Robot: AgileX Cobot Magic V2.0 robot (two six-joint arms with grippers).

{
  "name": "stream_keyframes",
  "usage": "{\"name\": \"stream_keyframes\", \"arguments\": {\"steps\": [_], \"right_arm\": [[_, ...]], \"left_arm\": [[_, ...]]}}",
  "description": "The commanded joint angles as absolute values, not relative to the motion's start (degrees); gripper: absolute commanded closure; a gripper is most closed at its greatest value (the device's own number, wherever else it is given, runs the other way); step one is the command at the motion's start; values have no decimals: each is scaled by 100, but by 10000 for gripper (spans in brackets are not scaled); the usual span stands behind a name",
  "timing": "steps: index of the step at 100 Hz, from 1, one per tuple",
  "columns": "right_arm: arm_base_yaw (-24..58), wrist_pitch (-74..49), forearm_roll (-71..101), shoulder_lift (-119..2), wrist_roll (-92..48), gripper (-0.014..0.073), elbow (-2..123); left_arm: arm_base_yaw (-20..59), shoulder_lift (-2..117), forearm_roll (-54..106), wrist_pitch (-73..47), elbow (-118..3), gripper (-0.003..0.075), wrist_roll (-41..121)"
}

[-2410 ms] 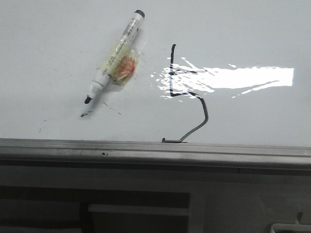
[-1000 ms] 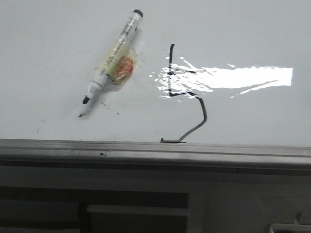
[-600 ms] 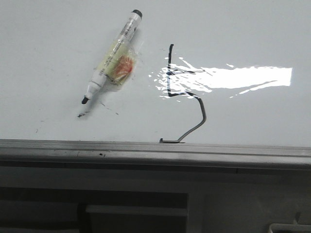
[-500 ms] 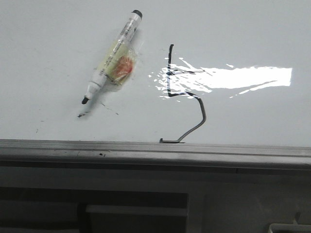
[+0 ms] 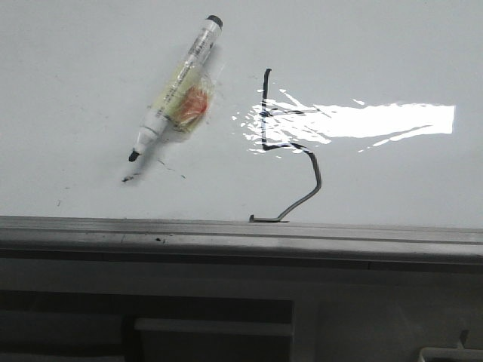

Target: Write number 5 on whiteboard

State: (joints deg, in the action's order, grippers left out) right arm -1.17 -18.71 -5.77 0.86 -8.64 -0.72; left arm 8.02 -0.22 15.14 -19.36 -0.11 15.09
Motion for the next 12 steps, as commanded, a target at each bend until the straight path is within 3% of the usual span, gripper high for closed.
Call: {"name": "stream_keyframes", "arguments": {"steps": [1,12], "right_arm": [[-153,-1766,-705,160,-842,657,-198],[-153,-1766,-705,160,-842,657,-198]], "left_arm": [[781,-173,1557,-1548,131,741,1445],[781,-173,1557,-1548,131,741,1445]]}}
